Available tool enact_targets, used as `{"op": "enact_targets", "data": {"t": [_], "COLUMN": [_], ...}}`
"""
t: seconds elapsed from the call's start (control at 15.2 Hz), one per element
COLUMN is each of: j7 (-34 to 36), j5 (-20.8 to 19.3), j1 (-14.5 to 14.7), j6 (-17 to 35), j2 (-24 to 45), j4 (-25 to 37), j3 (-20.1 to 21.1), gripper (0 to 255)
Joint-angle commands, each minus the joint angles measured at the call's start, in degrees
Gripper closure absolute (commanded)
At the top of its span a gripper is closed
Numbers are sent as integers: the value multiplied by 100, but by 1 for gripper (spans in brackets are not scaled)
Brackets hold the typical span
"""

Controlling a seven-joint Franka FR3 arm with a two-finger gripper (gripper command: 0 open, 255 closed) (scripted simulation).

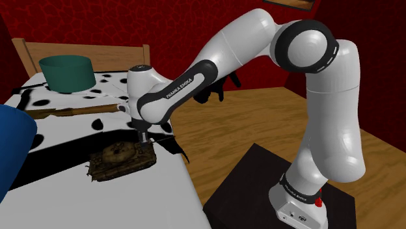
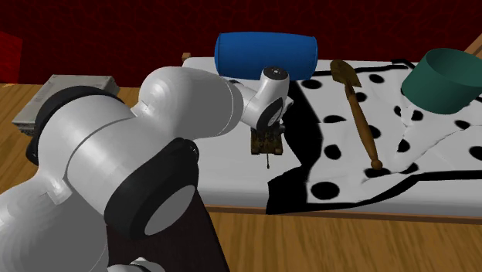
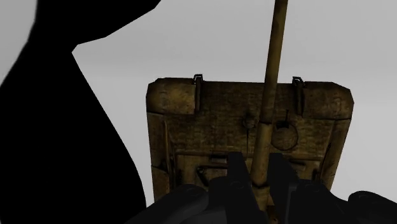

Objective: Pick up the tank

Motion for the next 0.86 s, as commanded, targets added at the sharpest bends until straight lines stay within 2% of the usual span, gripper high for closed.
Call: {"op": "enact_targets", "data": {"t": [0.0, 0.79], "j7": [-8, -81], "j5": [22, 136], "j1": [-7, -49], "j6": [-104, -731], "j2": [-109, -562], "j4": [7, 187], "j3": [15, 73], "gripper": [255, 255]}}
